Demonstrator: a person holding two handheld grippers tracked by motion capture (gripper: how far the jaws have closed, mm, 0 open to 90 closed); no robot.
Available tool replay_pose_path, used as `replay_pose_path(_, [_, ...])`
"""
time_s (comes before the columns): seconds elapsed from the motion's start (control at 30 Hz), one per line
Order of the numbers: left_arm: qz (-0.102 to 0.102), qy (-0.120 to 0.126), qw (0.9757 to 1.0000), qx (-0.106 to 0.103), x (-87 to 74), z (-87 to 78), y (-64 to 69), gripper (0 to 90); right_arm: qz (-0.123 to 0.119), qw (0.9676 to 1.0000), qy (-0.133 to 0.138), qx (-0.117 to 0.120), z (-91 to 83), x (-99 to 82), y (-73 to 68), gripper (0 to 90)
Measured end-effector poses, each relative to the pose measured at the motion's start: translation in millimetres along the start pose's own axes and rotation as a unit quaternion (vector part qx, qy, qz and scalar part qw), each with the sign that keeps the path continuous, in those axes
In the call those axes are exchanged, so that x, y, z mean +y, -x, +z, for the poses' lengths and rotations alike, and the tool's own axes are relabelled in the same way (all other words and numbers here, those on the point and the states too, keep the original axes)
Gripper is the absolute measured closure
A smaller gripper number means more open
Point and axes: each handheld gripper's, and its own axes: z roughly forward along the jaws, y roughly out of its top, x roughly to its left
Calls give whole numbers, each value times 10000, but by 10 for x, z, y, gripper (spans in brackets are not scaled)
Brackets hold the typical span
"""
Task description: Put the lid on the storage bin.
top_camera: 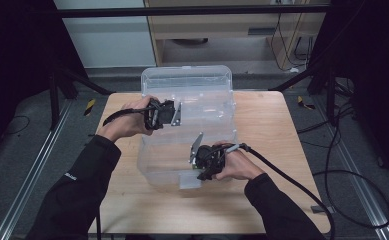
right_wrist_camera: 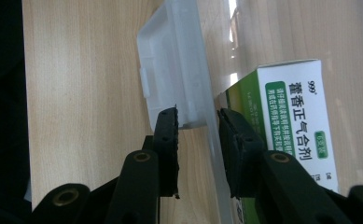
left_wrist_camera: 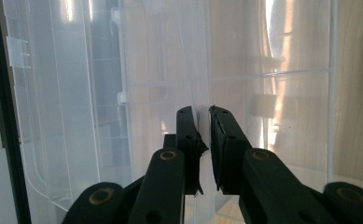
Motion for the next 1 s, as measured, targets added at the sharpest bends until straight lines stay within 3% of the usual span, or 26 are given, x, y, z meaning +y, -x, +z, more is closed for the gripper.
replay_pose_path(0.57, [31,120,9999,117,-5,-106,200,820,75,10000,53,8,0,-16,-14,689])
replay_pose_path(1.0, [-115,189,9997,125,-51,-168,394,819,119,9998,133,21,-10,-32,-6,682])
